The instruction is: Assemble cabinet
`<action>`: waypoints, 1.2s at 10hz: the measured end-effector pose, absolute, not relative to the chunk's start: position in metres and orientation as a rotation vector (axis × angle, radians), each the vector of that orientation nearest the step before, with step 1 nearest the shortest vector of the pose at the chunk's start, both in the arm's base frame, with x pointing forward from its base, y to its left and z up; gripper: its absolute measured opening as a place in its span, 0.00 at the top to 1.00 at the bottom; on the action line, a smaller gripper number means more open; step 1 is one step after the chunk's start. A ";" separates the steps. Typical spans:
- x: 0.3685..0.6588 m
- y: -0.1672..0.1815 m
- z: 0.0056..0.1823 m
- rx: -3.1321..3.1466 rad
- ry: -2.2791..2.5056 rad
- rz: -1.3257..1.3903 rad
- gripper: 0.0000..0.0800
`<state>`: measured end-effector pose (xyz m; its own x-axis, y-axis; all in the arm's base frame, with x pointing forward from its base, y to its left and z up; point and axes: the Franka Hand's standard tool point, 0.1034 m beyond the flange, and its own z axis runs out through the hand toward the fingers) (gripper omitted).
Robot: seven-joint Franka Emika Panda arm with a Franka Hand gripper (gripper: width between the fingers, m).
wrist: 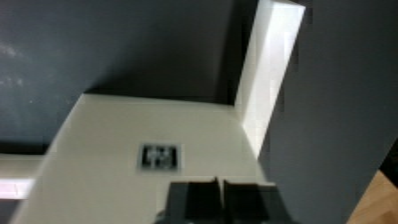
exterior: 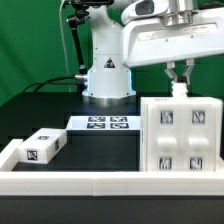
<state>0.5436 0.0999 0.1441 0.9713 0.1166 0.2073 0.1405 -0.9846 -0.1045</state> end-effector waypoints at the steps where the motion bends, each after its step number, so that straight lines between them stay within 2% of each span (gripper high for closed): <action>1: 0.544 0.100 0.144 -3.001 -0.196 -0.304 0.82; 2: 0.544 0.100 0.144 -3.001 -0.196 -0.304 0.82; 4: 0.544 0.100 0.144 -3.001 -0.196 -0.304 0.48; 5: 0.543 0.100 0.144 -3.001 -0.196 -0.304 0.48; 6: 0.538 0.097 0.141 -3.005 -0.162 -0.287 0.25; 7: 0.521 0.088 0.135 -3.016 -0.121 -0.237 0.08; 8: 0.506 0.071 0.129 -3.028 -0.110 -0.194 0.08; 9: 0.495 0.051 0.123 -3.040 -0.134 -0.178 0.02; 10: 0.482 0.021 0.112 -3.057 -0.157 -0.169 0.00; 12: 0.475 -0.040 0.109 -3.069 -0.251 -0.166 0.00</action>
Offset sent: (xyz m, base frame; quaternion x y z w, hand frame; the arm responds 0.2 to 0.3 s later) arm 0.0000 0.0000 0.0000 0.0000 0.0000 0.0000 1.0000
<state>0.4753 -0.0401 0.1088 0.9810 0.1587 0.1120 0.1650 -0.9851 -0.0490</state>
